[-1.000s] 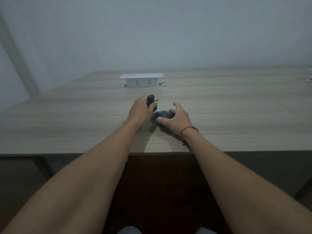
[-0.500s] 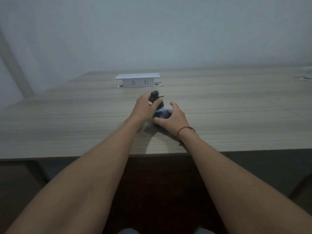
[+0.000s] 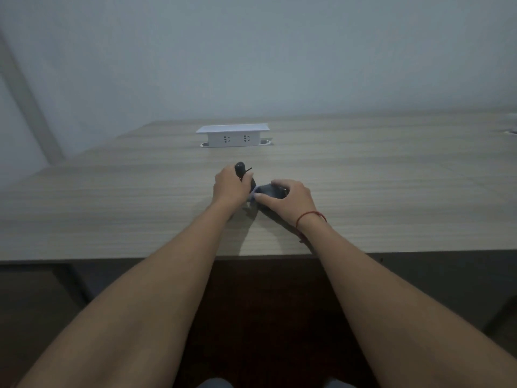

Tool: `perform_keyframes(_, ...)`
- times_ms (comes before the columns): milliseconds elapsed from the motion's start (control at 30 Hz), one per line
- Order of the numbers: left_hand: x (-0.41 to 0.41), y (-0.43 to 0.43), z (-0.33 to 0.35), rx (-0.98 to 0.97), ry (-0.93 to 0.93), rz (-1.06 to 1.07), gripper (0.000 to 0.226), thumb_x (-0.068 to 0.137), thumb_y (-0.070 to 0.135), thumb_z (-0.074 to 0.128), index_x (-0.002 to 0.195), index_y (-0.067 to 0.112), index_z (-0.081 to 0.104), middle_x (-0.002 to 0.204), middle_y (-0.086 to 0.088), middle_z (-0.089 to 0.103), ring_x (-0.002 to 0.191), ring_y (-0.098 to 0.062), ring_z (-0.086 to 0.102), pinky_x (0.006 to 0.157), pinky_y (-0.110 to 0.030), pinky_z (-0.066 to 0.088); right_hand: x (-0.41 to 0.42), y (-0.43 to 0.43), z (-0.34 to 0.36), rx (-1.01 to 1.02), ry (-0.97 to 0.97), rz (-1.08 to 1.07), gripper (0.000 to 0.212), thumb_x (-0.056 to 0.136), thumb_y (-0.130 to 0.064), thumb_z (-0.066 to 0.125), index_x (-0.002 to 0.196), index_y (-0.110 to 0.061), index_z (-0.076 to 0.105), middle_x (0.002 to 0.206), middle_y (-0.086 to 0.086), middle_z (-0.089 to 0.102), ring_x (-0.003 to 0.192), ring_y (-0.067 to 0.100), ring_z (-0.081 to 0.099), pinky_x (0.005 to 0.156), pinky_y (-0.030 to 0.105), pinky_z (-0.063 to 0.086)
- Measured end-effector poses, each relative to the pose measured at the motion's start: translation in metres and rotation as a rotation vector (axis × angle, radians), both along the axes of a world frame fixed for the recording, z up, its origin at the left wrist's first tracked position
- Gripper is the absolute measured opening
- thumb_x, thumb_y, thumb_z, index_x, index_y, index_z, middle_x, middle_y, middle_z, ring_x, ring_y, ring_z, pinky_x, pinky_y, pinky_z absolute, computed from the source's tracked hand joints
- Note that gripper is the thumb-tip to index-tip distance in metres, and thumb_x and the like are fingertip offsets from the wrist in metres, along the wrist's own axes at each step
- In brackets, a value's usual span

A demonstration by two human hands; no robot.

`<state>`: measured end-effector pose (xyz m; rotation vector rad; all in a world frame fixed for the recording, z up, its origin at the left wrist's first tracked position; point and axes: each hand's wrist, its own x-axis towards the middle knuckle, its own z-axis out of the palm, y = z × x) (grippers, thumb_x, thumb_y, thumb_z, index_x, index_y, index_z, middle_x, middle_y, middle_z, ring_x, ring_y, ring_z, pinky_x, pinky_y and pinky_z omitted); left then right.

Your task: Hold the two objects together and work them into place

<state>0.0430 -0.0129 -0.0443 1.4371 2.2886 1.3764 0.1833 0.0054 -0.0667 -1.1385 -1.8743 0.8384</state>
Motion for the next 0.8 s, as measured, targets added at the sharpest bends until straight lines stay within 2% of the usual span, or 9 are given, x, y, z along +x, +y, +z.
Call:
perform_keyframes(100,-0.004,-0.006,0.003,-0.014,-0.165,-0.038,0.035,0.087,0.035,0.061,0.093,0.001,0.067,0.095,-0.018,0.07,0.087,-0.034,0.068,0.079,-0.041,0.057,0.0,0.0,0.001,-0.005,0.007,-0.03,0.073,0.071,-0.051,0.075,0.13,-0.015,0.055,0.13,0.002,0.059,0.114,0.015,0.053,0.087,0.023,0.04)
perform_keyframes(200,-0.011,-0.018,0.008,-0.045,-0.291,-0.148,0.024,0.087,0.03,0.066,0.079,0.007,0.066,0.079,-0.014,0.071,0.069,-0.026,0.068,0.065,-0.033,0.055,-0.001,0.001,0.0,-0.03,0.017,-0.045,0.075,0.072,-0.05,0.075,0.133,-0.014,0.053,0.135,0.004,0.056,0.123,0.02,0.051,0.096,0.029,0.041)
perform_keyframes(300,-0.013,-0.022,0.007,-0.013,-0.322,-0.138,0.024,0.084,0.031,0.07,0.083,0.007,0.066,0.083,-0.014,0.071,0.07,-0.022,0.069,0.069,-0.033,0.059,-0.002,-0.003,0.001,-0.02,-0.013,-0.032,0.066,0.078,-0.047,0.07,0.132,-0.013,0.054,0.134,0.005,0.057,0.122,0.022,0.052,0.098,0.031,0.042)
perform_keyframes(400,-0.005,-0.018,0.003,0.074,-0.279,-0.014,0.032,0.08,0.033,0.072,0.09,0.003,0.068,0.093,-0.016,0.07,0.087,-0.031,0.069,0.079,-0.045,0.059,-0.002,-0.006,0.004,0.008,0.001,-0.015,0.032,0.092,-0.031,0.053,0.108,-0.007,0.068,0.107,0.011,0.068,0.1,0.025,0.061,0.082,0.033,0.05)
perform_keyframes(500,0.001,-0.015,-0.001,0.071,-0.33,0.031,0.029,0.08,0.033,0.07,0.083,0.005,0.066,0.093,-0.017,0.07,0.082,-0.034,0.07,0.076,-0.047,0.06,-0.002,-0.002,0.005,0.017,-0.021,-0.013,0.027,0.093,-0.023,0.044,0.081,-0.009,0.064,0.083,0.007,0.062,0.078,0.021,0.056,0.061,0.026,0.043)
perform_keyframes(567,-0.002,-0.018,0.0,0.038,-0.401,-0.026,0.027,0.08,0.032,0.071,0.079,0.005,0.066,0.087,-0.02,0.071,0.07,-0.032,0.07,0.067,-0.045,0.061,-0.002,0.001,0.004,0.043,-0.035,-0.025,0.026,0.093,-0.021,0.044,0.078,-0.011,0.062,0.082,0.008,0.061,0.078,0.023,0.054,0.058,0.025,0.039)
perform_keyframes(700,-0.012,-0.029,0.011,-0.044,-0.499,-0.2,0.022,0.085,0.018,0.071,0.091,-0.002,0.064,0.072,-0.015,0.066,0.054,-0.02,0.062,0.046,-0.024,0.056,-0.003,0.005,0.002,0.063,-0.013,-0.061,0.03,0.093,-0.021,0.045,0.086,-0.002,0.068,0.09,0.015,0.068,0.085,0.028,0.06,0.065,0.028,0.041)
perform_keyframes(767,-0.013,-0.029,0.013,0.01,-0.517,-0.201,0.025,0.084,0.017,0.073,0.093,-0.004,0.063,0.078,-0.014,0.067,0.061,-0.021,0.066,0.051,-0.024,0.059,-0.004,0.004,0.001,0.068,-0.02,-0.051,0.03,0.094,-0.022,0.044,0.082,-0.006,0.066,0.085,0.013,0.066,0.08,0.026,0.058,0.061,0.026,0.04)
perform_keyframes(800,-0.011,-0.027,0.012,0.042,-0.503,-0.168,0.027,0.081,0.018,0.075,0.092,-0.003,0.064,0.084,-0.014,0.068,0.068,-0.024,0.07,0.058,-0.03,0.062,-0.004,0.004,0.001,0.068,-0.025,-0.046,0.03,0.095,-0.022,0.044,0.08,-0.007,0.066,0.083,0.012,0.065,0.076,0.024,0.057,0.058,0.024,0.038)
